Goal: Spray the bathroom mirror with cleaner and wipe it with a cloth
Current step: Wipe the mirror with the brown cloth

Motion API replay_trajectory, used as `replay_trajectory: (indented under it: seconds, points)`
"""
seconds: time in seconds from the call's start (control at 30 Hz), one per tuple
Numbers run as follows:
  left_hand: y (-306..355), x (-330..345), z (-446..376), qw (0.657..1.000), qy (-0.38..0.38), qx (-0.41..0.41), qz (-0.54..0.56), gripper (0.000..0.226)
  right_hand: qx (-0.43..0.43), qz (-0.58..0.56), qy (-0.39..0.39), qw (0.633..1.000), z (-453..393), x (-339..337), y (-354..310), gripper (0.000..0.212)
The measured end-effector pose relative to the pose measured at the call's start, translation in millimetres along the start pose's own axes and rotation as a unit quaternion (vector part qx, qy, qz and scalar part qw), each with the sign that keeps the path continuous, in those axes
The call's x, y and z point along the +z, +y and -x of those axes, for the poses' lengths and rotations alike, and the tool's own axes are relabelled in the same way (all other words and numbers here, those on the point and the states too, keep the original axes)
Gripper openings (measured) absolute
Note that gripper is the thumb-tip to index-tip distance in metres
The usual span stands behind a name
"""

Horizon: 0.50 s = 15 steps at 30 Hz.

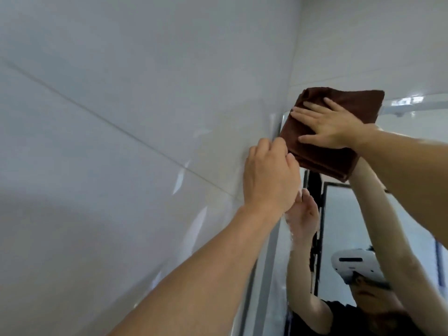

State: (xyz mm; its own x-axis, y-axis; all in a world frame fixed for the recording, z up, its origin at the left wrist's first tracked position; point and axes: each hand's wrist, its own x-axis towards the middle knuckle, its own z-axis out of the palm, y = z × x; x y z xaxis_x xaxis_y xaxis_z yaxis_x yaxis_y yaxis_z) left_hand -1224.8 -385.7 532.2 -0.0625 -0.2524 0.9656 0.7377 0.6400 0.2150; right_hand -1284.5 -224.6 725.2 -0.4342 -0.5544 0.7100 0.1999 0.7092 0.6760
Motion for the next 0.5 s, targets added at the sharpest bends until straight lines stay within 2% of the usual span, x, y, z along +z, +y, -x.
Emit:
replay_trajectory:
  seconds: [0.13,0.3,0.5]
  points:
    - [6,6,0,0.996,0.028,-0.020,0.078,0.024,-0.010,-0.005,0.015,1.000,-26,3,-11,0.065]
    - [6,2,5,0.992,0.063,-0.028,0.110,0.026,-0.062,0.015,0.018,0.998,-4,0,-29,0.100]
    - [-8,-9,24,0.995,0.063,-0.025,0.073,0.020,-0.090,0.047,0.007,0.995,51,16,-73,0.090]
